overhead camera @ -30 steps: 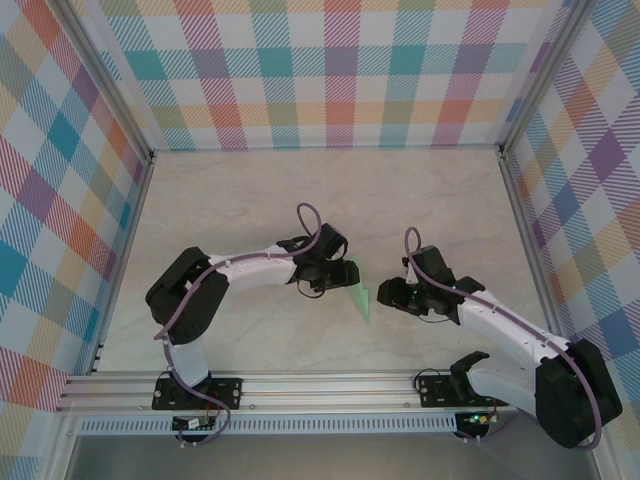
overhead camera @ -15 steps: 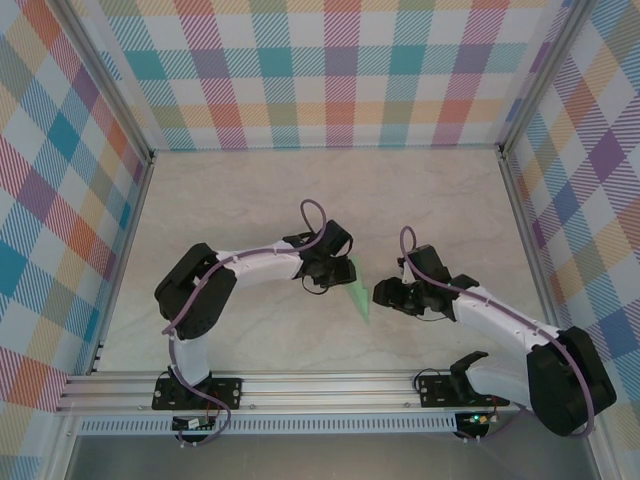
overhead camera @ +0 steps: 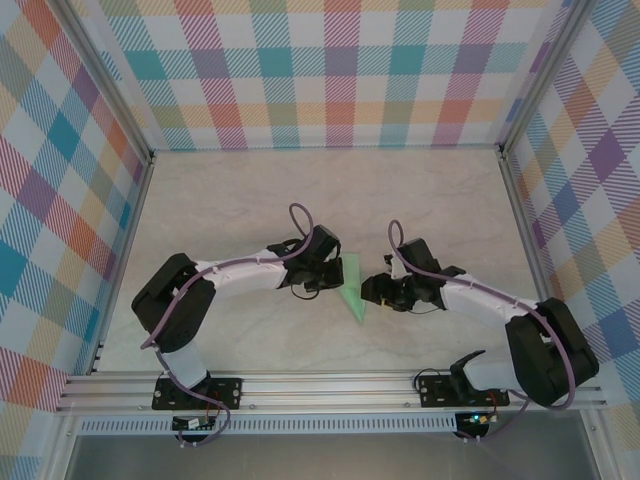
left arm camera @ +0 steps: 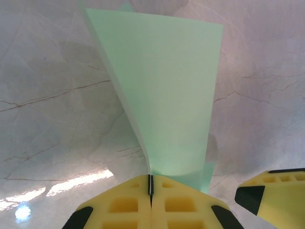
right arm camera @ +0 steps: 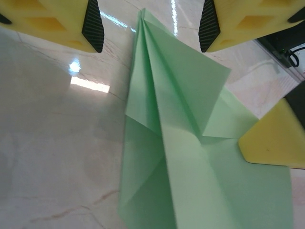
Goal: Fold a paper plane with a square sheet of paper (pick it up from the middle)
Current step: Move a paper plane to the center of the table.
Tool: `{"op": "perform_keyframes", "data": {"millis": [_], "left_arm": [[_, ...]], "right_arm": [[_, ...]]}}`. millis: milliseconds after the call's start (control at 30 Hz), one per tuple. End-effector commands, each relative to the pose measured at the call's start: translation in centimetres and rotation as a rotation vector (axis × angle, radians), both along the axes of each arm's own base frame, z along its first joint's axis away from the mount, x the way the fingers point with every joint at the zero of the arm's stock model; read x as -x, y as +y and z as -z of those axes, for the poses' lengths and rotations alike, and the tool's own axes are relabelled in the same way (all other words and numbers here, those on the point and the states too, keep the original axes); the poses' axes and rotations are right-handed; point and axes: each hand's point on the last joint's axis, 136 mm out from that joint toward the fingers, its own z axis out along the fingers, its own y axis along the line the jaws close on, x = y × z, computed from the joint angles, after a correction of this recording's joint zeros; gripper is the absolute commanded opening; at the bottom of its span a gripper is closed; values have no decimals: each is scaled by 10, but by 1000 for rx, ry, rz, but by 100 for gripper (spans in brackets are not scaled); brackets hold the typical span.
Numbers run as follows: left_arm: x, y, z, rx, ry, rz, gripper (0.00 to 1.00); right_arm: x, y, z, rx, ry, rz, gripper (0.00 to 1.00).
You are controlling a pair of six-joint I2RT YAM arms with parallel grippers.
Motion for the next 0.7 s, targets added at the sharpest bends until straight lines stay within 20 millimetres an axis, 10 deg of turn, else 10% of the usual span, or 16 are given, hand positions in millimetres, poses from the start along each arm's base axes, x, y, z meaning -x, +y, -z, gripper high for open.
{"op": "perform_keyframes", "data": {"millis": [0,667], "left_arm": [[-4,6,-3,14,-18,6,0],[-4,13,14,-3,23,-3,2]], "right_arm": [[-11,21,-18,-89,-54,-77,58],[-23,32,6,-68,19,-73,63]]}}
